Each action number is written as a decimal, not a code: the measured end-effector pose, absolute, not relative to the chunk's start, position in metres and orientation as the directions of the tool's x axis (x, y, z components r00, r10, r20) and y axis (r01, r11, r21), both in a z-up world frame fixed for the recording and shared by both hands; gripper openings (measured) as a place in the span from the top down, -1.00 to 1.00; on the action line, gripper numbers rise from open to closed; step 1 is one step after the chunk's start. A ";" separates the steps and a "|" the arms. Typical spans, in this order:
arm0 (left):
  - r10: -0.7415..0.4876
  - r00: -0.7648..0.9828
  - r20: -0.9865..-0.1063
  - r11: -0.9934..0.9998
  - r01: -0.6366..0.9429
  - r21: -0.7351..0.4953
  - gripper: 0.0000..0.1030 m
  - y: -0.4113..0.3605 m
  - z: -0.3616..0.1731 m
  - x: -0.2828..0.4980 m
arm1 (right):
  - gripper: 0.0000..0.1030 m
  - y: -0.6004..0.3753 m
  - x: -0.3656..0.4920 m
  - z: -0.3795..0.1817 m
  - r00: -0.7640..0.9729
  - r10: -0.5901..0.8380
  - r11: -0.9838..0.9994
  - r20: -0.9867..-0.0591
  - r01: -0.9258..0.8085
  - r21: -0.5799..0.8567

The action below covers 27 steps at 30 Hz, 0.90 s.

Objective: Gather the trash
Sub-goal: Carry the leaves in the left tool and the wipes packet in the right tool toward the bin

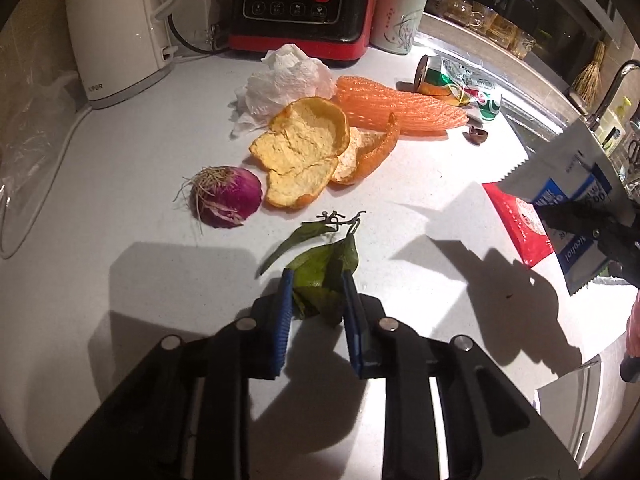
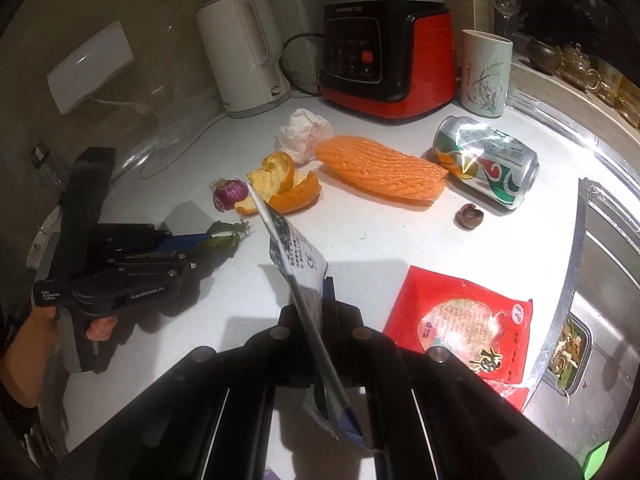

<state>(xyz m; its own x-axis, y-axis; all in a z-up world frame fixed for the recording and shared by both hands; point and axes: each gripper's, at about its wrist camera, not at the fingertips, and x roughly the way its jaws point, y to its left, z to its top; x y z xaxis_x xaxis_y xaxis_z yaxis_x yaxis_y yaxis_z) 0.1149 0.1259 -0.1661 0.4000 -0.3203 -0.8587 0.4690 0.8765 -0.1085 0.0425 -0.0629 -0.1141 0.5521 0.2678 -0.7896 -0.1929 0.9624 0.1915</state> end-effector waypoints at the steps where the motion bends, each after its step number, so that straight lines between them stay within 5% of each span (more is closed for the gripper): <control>1: -0.319 0.402 -0.858 0.876 0.471 -0.104 0.71 0.125 -0.165 0.114 | 0.94 -0.065 0.039 -0.113 0.551 0.271 0.962 -0.790 -0.190 0.197; 2: -0.318 0.403 -0.858 0.875 0.473 -0.102 0.85 0.125 -0.163 0.114 | 0.94 -0.068 0.037 -0.113 0.552 0.270 0.962 -0.789 -0.186 0.199; 12: -0.336 0.425 -0.840 0.871 0.479 -0.106 0.87 0.119 -0.138 0.086 | 0.94 -0.082 0.002 -0.100 0.570 0.289 0.957 -0.770 -0.191 0.217; 27: -0.404 0.410 -0.818 0.840 0.520 -0.154 0.87 0.054 -0.107 -0.087 | 0.94 -0.118 -0.163 -0.106 0.530 0.328 0.945 -0.782 -0.187 0.269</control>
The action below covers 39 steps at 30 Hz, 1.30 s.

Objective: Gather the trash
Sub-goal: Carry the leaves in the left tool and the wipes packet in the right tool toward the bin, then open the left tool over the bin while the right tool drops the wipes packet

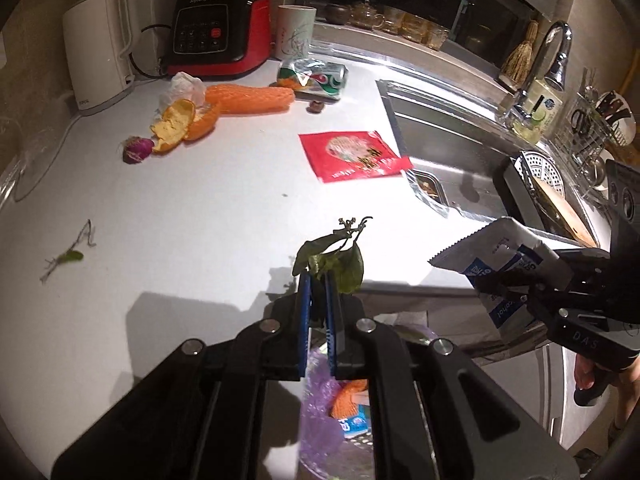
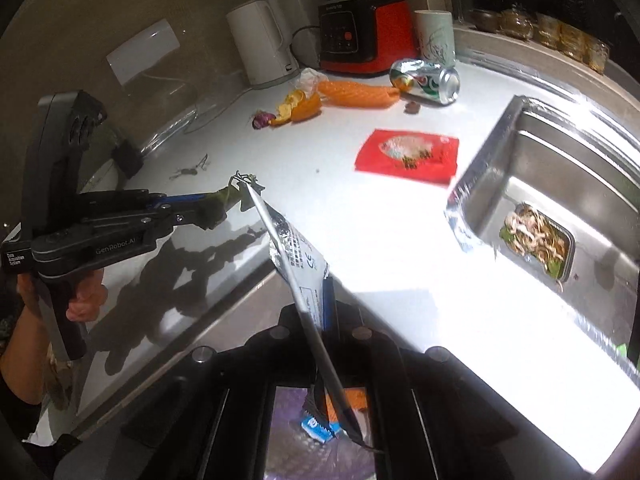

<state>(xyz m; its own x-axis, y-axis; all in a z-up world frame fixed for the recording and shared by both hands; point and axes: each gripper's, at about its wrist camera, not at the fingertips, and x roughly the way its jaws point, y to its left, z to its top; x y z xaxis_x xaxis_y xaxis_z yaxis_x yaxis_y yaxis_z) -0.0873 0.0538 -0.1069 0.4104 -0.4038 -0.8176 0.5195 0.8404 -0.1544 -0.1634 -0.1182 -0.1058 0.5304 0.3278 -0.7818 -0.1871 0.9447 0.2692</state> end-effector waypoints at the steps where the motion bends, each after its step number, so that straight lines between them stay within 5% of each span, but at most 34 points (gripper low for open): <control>1: -0.402 0.409 -0.819 0.841 0.519 -0.154 0.87 0.050 -0.108 -0.100 | 0.94 -0.121 -0.176 -0.109 0.525 0.330 0.944 -0.785 -0.183 0.274; 13: -0.335 0.328 -0.884 0.861 0.488 -0.145 0.87 0.021 -0.155 -0.216 | 0.94 -0.142 -0.267 -0.136 0.457 0.356 0.934 -0.815 -0.193 0.300; 24: -0.282 0.298 -0.912 0.884 0.449 -0.127 0.86 0.017 -0.191 -0.236 | 0.94 -0.140 -0.278 -0.132 0.452 0.355 0.933 -0.819 -0.227 0.279; 27: -0.275 0.276 -0.921 0.883 0.452 -0.128 0.55 0.015 -0.196 -0.235 | 0.94 -0.138 -0.279 -0.132 0.449 0.353 0.934 -0.821 -0.228 0.276; 29: -0.255 0.301 -0.919 0.887 0.450 -0.098 0.05 0.015 -0.195 -0.236 | 0.94 -0.137 -0.278 -0.133 0.447 0.355 0.933 -0.821 -0.230 0.278; 39: -0.248 0.319 -0.915 0.884 0.460 -0.080 -0.19 0.016 -0.186 -0.232 | 0.94 -0.134 -0.274 -0.135 0.443 0.360 0.930 -0.821 -0.237 0.280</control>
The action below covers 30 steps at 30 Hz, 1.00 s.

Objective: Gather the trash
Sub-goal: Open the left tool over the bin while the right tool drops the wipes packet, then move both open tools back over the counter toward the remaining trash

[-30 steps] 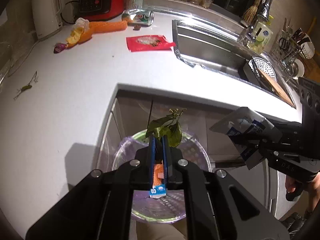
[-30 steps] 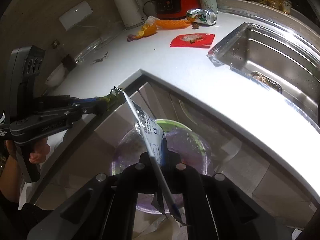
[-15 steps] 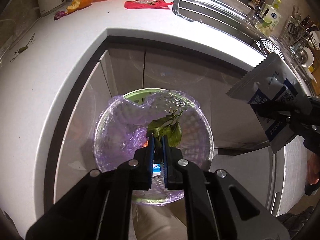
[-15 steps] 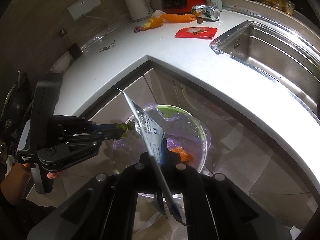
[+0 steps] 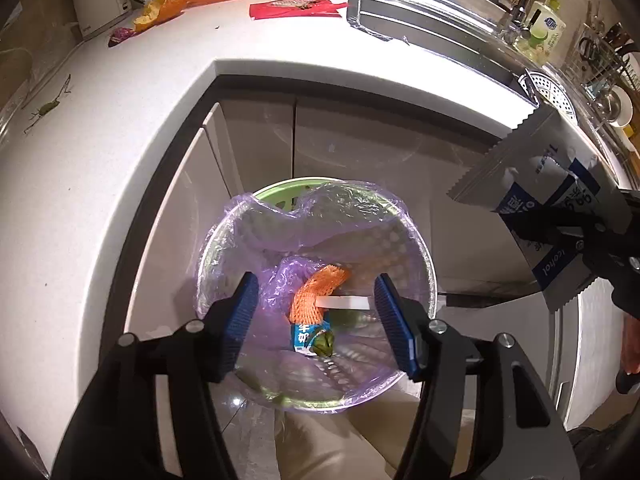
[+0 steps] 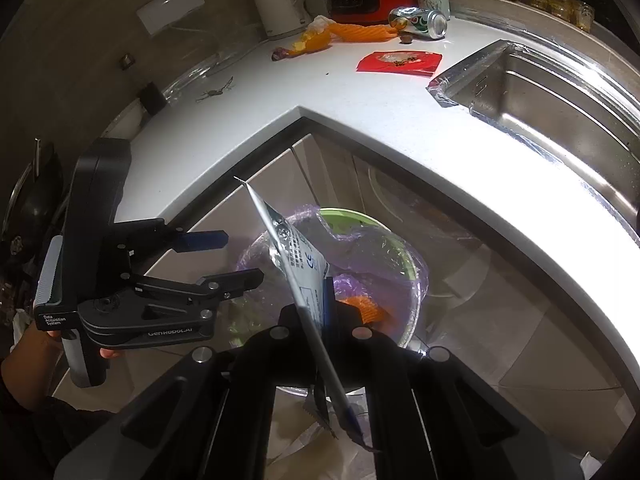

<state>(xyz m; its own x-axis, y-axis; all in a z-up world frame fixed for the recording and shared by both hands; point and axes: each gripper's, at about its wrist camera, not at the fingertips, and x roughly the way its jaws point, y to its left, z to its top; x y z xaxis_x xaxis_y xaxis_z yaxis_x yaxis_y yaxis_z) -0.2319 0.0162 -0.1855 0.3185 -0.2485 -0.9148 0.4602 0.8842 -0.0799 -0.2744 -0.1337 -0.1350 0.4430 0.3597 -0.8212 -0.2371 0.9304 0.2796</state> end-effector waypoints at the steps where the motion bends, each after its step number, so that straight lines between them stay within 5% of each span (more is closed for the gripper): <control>1: -0.244 0.326 -0.913 0.885 0.461 -0.071 -0.24 0.018 -0.184 -0.233 | 0.94 -0.133 -0.274 -0.136 0.440 0.362 0.929 -0.822 -0.239 0.281; 14: -0.207 0.463 -0.862 0.923 0.385 -0.015 -0.60 0.067 -0.124 -0.242 | 0.82 -0.108 -0.252 -0.198 0.329 0.389 0.913 -0.861 -0.262 0.312; 16: -0.200 0.475 -0.857 0.930 0.367 -0.013 -0.62 0.073 -0.118 -0.239 | 0.72 -0.101 -0.247 -0.211 0.301 0.401 0.907 -0.865 -0.265 0.328; 18: -0.196 0.482 -0.854 0.937 0.348 -0.019 -0.64 0.079 -0.114 -0.234 | 0.19 -0.093 -0.243 -0.223 0.276 0.406 0.903 -0.871 -0.268 0.336; 21: -0.177 0.494 -0.851 0.945 0.327 -0.007 -0.67 0.086 -0.110 -0.225 | -0.27 -0.079 -0.239 -0.232 0.262 0.397 0.902 -0.880 -0.291 0.320; 24: -0.165 0.504 -0.848 0.950 0.312 0.001 -0.70 0.090 -0.105 -0.213 | -0.46 -0.069 -0.236 -0.233 0.258 0.386 0.904 -0.886 -0.298 0.307; 30: -0.160 0.535 -0.829 0.954 0.300 0.009 -0.72 0.094 -0.094 -0.175 | -0.49 -0.070 -0.226 -0.217 0.282 0.383 0.908 -0.880 -0.288 0.303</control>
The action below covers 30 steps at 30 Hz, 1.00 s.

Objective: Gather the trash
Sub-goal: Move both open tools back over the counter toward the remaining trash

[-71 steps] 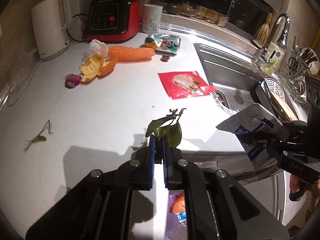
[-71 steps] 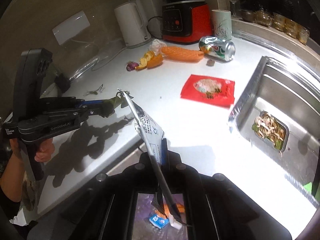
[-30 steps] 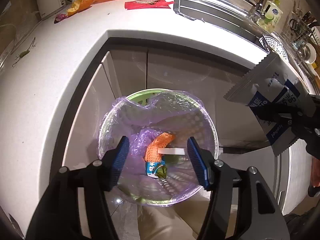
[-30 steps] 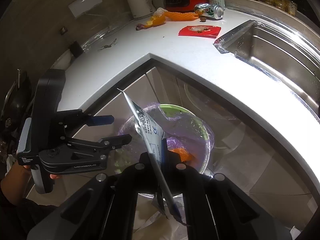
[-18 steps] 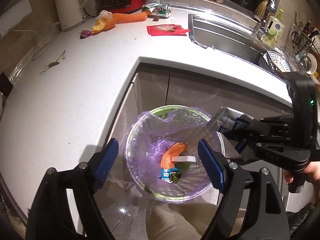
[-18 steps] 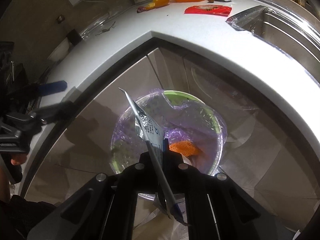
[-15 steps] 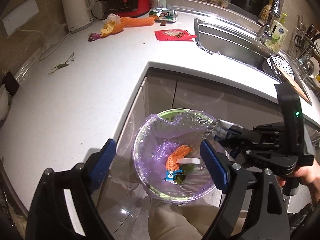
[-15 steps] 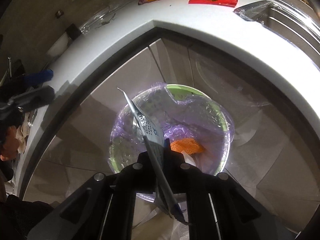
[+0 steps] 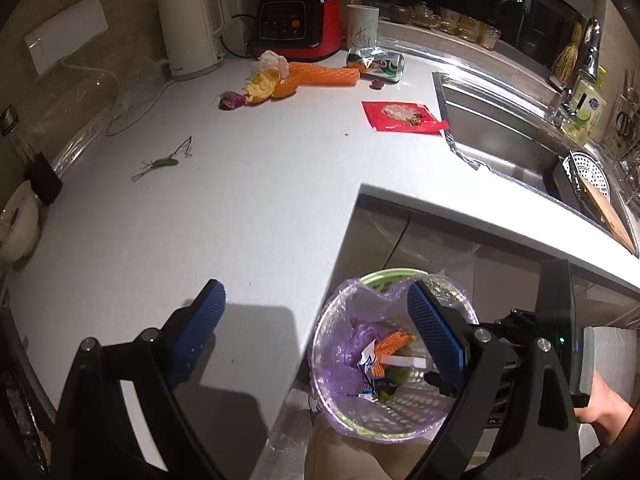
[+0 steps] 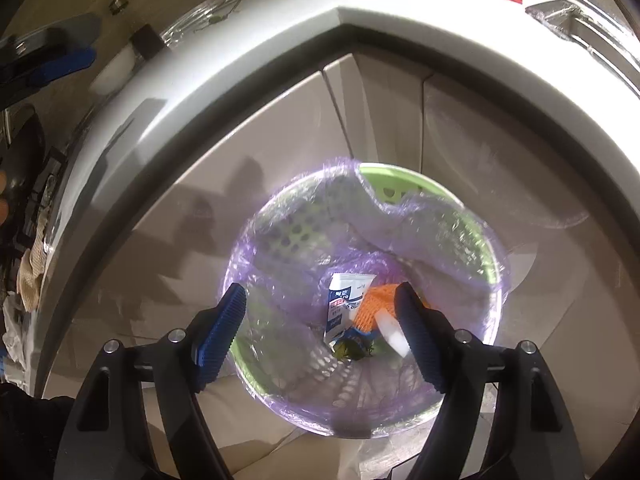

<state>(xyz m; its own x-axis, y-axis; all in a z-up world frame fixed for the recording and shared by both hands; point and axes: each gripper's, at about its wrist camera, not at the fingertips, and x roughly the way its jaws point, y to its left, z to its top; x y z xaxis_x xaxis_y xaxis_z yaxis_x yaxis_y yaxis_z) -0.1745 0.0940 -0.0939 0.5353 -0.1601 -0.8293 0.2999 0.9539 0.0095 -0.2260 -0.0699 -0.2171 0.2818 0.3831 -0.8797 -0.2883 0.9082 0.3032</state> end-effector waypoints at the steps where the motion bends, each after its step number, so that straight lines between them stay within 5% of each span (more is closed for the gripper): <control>1: -0.158 0.544 -0.824 0.954 0.300 0.016 -0.74 0.094 -0.092 -0.166 | -0.50 -0.072 -0.223 -0.212 0.292 0.380 0.911 -0.878 -0.281 0.301; 9: -0.174 0.582 -0.794 0.952 0.304 0.014 -0.80 0.091 -0.082 -0.072 | -0.69 -0.091 -0.194 -0.166 0.402 0.340 0.938 -0.850 -0.204 0.279; 23: -0.314 0.533 -0.786 0.890 0.453 -0.049 -0.79 0.058 -0.115 0.097 | -0.70 -0.114 -0.137 -0.127 0.515 0.223 0.966 -0.828 -0.003 0.258; 30: -0.346 0.482 -0.805 0.859 0.508 -0.066 -0.56 0.043 -0.139 0.143 | -0.70 -0.123 -0.122 -0.130 0.510 0.214 0.964 -0.833 0.027 0.264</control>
<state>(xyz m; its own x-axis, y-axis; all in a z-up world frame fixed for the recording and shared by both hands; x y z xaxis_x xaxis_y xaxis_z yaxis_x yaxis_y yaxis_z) 0.1435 0.0426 -0.1386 0.4818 -0.3464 -0.8049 0.5076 0.8591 -0.0659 -0.1216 -0.1234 -0.1295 0.5099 0.2137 -0.8333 0.0273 0.9641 0.2640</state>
